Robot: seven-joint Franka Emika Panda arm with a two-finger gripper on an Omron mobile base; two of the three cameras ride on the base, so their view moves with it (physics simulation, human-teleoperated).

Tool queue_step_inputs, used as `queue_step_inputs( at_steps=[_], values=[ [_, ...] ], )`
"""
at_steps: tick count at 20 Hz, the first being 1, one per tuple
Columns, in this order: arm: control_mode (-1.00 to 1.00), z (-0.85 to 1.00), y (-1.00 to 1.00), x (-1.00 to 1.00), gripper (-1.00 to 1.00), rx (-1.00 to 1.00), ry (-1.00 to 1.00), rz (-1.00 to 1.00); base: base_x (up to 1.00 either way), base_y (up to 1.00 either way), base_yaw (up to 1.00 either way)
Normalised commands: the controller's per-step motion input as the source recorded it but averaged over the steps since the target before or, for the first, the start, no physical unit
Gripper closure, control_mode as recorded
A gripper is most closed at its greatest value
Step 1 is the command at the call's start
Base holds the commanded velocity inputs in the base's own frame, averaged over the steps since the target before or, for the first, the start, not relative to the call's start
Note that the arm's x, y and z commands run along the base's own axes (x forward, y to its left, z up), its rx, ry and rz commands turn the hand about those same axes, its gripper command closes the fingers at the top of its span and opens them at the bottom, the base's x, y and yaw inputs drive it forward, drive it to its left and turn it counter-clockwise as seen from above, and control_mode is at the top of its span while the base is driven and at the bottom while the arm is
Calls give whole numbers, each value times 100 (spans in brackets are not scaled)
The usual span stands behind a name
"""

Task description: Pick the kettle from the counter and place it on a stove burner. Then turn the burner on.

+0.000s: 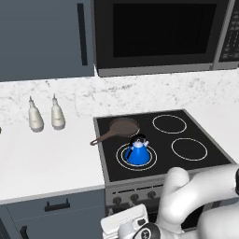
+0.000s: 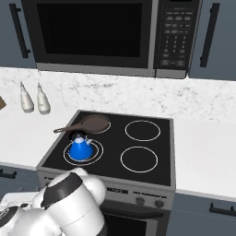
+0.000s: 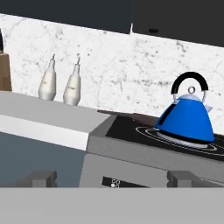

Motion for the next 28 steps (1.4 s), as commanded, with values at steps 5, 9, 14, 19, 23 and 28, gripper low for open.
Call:
queue_step_inputs(
  at_steps=[5,9,14,19,23,28],
  values=[
    [-100,-7,-21,17,-100,1,-9,0,0,0,0],
    [-100,-9,-30,5,-100,3,-12,0,0,0,0],
    [-100,-16,-17,11,-100,2,-10,0,0,0,0],
    [-100,-13,-2,20,-100,3,-2,0,0,0,0],
    [-100,-11,0,21,-100,5,0,0,0,0,0],
    [-100,-14,0,19,-100,7,0,0,0,0,0]
  ],
)
